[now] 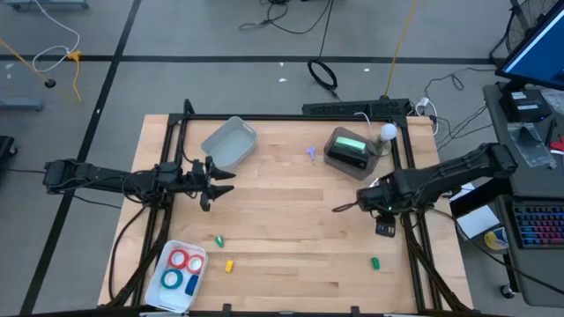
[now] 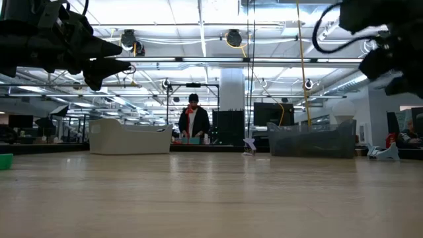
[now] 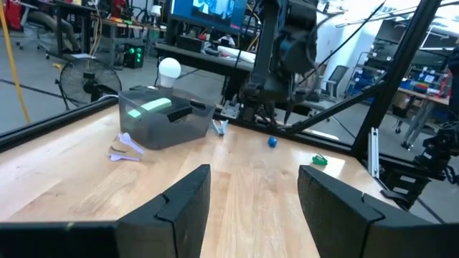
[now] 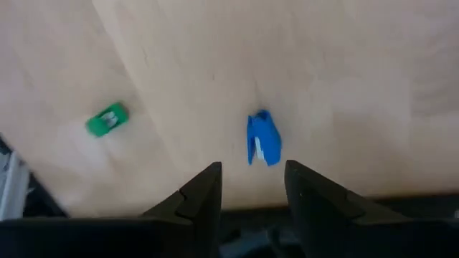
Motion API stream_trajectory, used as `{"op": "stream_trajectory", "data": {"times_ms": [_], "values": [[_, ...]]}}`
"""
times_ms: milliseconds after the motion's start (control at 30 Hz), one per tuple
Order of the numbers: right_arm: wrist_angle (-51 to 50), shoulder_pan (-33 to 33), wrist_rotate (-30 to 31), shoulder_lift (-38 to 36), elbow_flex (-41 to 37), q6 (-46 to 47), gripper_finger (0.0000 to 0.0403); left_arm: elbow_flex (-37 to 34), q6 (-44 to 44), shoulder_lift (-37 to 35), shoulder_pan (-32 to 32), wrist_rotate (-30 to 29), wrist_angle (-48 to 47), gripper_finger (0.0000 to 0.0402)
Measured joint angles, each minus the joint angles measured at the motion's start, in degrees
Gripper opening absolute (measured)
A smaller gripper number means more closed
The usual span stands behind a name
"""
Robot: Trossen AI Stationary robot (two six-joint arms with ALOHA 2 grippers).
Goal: Pick and place Stapler, Stapler remover, tape
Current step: Put the small blue stapler into the black bin
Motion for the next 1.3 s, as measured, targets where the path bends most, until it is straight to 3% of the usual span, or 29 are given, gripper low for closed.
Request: {"op": "stream_trajectory", "data": {"times_ms": [233, 700, 1133, 1300], "values": [[2.3, 3.0, 4.3, 0.0, -4.2, 3.2, 0.0144, 0.0, -0.1, 0.0, 0.0, -0.4, -0.4, 0.0209], [4.2, 5.6, 4.0, 0.0, -4.2, 3.8, 0.0149, 0.0, -0.2, 0.0, 0.0, -0.4, -0.9, 0.0209], [7.8, 5.6, 3.8, 0.0, -5.4, 4.0, 0.0246, 0.0, 0.3, 0.0, 0.0, -0.4, -1.2, 0.0209], [10.6, 5.6, -0.3, 0.0, -9.2, 5.9, 0.0262, 0.0, 0.1, 0.0, 0.0, -0.4, -1.2, 0.0209]]}}
